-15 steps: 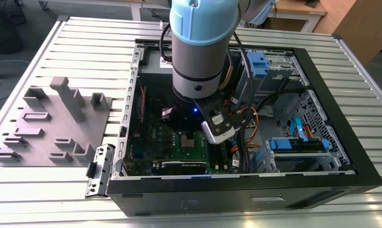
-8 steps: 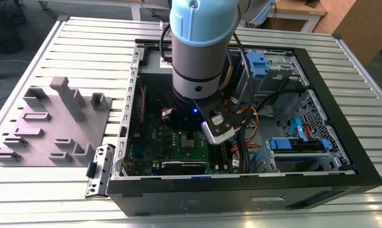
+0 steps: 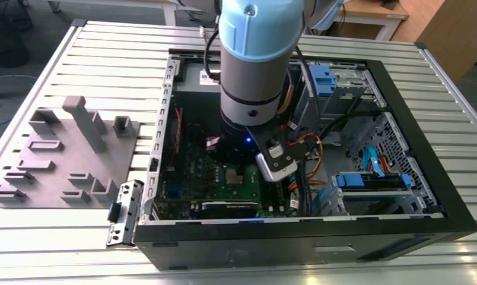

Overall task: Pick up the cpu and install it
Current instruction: 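Close the cpu cover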

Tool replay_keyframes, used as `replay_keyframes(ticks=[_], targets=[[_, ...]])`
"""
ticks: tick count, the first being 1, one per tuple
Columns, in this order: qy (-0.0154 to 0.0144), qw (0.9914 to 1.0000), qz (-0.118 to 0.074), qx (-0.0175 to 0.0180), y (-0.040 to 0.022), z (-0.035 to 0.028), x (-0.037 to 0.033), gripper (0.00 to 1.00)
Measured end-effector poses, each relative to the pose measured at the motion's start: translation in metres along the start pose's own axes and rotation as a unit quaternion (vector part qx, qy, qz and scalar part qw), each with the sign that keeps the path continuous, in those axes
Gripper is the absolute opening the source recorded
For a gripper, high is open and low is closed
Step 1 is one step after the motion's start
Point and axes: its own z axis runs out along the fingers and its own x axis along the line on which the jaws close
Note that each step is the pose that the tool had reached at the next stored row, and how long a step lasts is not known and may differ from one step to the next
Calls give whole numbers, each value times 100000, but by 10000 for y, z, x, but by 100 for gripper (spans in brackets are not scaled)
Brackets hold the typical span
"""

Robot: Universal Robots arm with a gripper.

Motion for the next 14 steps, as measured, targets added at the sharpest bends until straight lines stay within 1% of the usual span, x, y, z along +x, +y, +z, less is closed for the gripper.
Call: replay_keyframes(ticks=[6, 12, 14], targets=[[33, 100000, 2, 6, 19, 18, -90, 11], [34, 100000, 4, 2, 29, 23, -98, 11], [34, 100000, -1, 5, 46, 23, -98, 11]])
